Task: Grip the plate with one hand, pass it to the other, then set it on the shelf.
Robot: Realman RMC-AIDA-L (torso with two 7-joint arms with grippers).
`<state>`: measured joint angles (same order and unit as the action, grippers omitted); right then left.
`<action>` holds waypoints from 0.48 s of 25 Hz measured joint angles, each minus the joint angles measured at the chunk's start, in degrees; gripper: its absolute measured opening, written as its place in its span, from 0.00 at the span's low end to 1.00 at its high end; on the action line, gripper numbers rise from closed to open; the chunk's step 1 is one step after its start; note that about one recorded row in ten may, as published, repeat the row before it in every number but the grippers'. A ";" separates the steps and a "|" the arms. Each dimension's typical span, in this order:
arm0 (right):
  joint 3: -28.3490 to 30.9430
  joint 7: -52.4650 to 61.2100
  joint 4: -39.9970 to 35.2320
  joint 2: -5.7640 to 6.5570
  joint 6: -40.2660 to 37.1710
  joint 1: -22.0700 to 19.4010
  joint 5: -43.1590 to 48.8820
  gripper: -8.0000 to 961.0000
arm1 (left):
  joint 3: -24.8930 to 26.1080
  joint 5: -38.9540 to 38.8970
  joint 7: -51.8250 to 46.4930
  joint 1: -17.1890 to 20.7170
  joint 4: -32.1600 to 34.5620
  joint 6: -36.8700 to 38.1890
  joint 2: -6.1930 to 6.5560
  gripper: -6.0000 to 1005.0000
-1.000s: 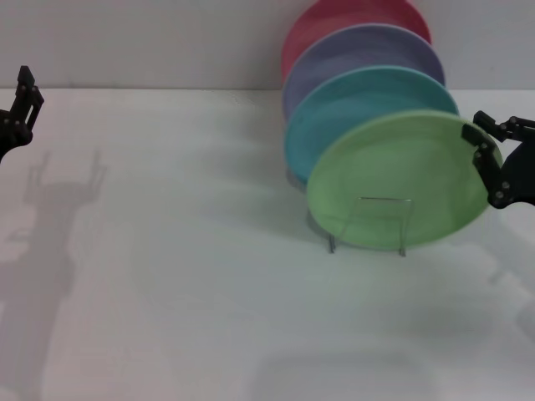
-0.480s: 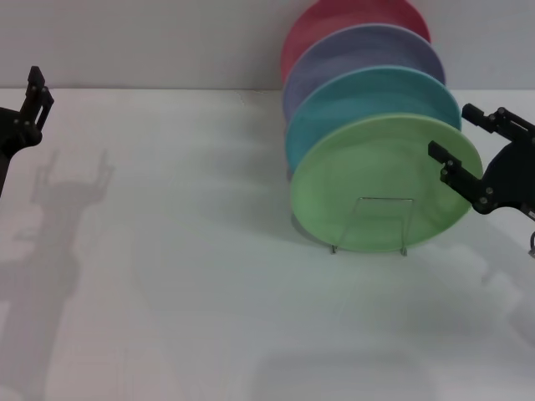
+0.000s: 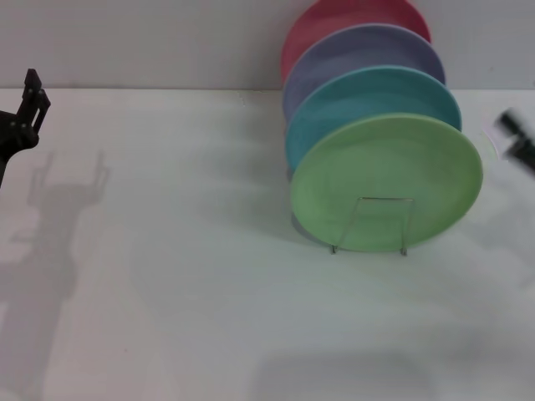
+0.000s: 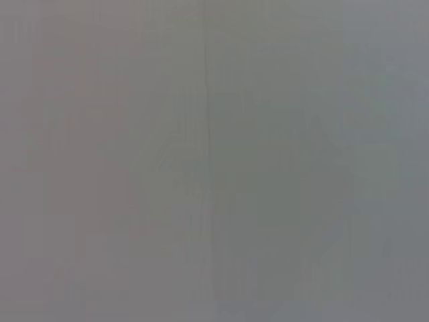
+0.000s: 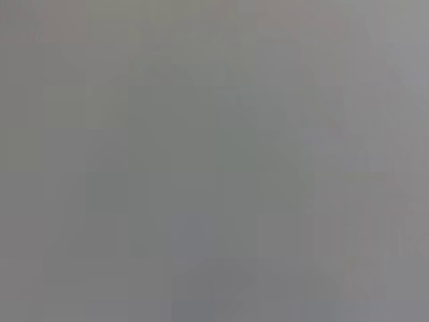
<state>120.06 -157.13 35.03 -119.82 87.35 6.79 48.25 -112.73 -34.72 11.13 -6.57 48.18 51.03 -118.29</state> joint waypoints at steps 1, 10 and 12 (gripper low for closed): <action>0.29 -0.73 -1.75 -0.07 1.15 -0.40 -4.05 0.83 | 0.06 0.00 0.01 -0.01 -0.29 0.30 -0.03 0.79; 0.64 -1.08 -15.03 -0.09 3.02 -1.96 -33.12 0.86 | -1.49 -0.17 -0.34 -2.42 -9.01 10.31 -0.27 0.79; 0.55 -1.07 -15.46 -0.08 2.81 -1.93 -33.58 0.86 | -1.74 -0.32 -0.37 -3.22 -10.96 11.92 -0.31 0.79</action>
<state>120.61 -158.20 19.57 -119.90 90.17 4.85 14.67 -114.46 -35.03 10.76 -9.79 37.21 62.95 -118.60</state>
